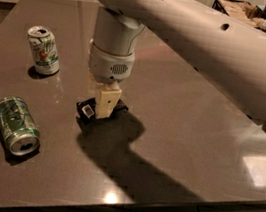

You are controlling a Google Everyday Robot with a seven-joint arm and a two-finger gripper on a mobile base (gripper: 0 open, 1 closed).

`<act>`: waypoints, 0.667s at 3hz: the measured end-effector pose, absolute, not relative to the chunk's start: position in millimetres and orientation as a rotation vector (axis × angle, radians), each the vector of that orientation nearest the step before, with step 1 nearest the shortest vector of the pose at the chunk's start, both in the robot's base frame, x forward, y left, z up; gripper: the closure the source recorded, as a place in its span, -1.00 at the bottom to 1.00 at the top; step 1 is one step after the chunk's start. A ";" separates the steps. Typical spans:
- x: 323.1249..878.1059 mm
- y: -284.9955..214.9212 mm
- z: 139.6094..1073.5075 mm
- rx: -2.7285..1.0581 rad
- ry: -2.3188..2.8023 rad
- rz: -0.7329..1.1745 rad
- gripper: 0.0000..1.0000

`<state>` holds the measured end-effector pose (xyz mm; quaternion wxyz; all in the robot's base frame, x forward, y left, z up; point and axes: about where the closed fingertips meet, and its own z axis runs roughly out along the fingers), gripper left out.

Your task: Move rxbar chocolate near green can

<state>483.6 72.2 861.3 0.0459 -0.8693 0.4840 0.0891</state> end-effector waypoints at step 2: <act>455.7 102.0 851.6 -2.677 1.475 0.250 1.00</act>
Offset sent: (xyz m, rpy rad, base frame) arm -0.0434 0.0420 -0.0156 -0.0455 0.0068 0.0065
